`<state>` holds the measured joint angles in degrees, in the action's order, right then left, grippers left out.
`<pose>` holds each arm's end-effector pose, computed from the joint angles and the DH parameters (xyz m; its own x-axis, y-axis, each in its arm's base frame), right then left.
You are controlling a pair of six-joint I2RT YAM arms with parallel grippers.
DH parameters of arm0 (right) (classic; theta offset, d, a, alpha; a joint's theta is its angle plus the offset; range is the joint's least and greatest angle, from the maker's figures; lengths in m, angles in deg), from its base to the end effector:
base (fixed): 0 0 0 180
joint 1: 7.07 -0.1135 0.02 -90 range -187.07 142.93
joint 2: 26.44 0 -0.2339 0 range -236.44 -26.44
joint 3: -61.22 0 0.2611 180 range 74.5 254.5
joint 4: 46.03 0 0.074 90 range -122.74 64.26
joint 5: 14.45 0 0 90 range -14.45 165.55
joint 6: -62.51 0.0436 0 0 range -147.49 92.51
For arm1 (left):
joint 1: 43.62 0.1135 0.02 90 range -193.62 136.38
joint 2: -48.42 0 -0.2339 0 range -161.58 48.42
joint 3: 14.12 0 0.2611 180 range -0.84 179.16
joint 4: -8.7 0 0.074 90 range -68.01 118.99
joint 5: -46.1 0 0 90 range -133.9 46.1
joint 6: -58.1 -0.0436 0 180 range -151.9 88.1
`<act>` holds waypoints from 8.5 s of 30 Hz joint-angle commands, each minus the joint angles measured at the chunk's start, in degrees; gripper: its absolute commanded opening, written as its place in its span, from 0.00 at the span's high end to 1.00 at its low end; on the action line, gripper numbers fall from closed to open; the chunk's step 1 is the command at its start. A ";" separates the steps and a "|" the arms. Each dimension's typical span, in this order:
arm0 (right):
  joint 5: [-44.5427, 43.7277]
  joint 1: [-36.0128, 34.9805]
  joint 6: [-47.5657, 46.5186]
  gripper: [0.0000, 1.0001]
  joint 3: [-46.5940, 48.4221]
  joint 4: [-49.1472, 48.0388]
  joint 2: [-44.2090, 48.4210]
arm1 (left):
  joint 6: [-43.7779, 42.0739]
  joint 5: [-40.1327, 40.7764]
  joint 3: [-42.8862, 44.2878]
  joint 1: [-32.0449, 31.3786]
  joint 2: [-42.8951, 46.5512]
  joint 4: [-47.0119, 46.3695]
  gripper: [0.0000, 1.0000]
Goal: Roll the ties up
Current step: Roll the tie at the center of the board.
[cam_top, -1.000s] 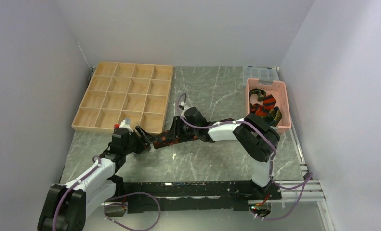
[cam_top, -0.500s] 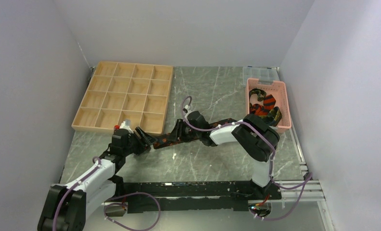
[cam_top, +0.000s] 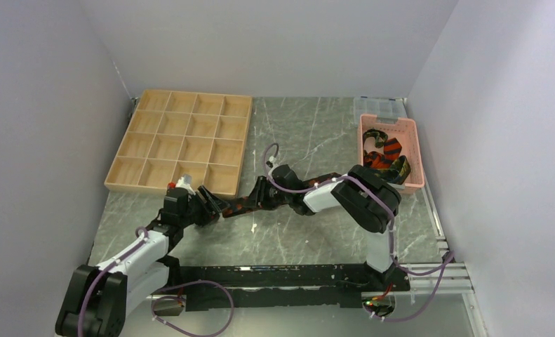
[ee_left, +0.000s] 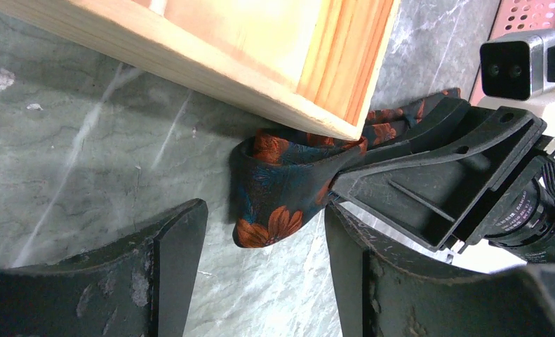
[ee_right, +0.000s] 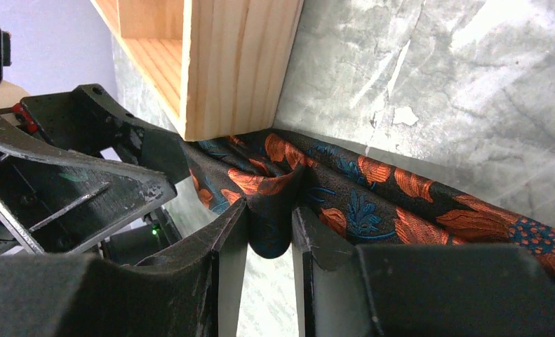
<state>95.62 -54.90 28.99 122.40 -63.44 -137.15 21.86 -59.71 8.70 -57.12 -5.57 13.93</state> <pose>0.2370 0.2839 0.0725 -0.9402 0.1285 -0.3156 -0.1946 0.5578 0.8068 0.1909 -0.0581 0.0988 -0.6943 -0.6314 -0.3454 -0.2066 0.6346 -0.7448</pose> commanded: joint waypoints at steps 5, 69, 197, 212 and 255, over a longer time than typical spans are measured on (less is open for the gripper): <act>-0.37 -0.72 -0.18 0.68 -0.14 -2.30 -2.50 | -2.23 -0.74 1.11 0.27 -1.70 -1.55 0.33; -14.80 -5.84 -19.32 0.80 11.79 22.49 3.18 | -6.60 -0.26 6.08 0.31 -2.76 7.76 0.97; -11.01 4.02 -17.32 0.55 -0.80 13.41 10.37 | -1.11 28.66 8.27 -26.25 -6.68 -7.00 0.28; -9.40 4.24 -17.55 0.55 -0.53 13.28 9.40 | -5.19 20.31 12.44 -24.04 -23.35 -18.46 0.47; -11.50 -2.28 -22.08 0.51 3.10 21.00 13.93 | 7.15 25.24 5.90 -16.47 1.10 15.25 0.38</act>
<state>88.98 -55.12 10.33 127.41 -44.80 -128.85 30.99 -34.99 14.82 -73.95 -8.81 22.52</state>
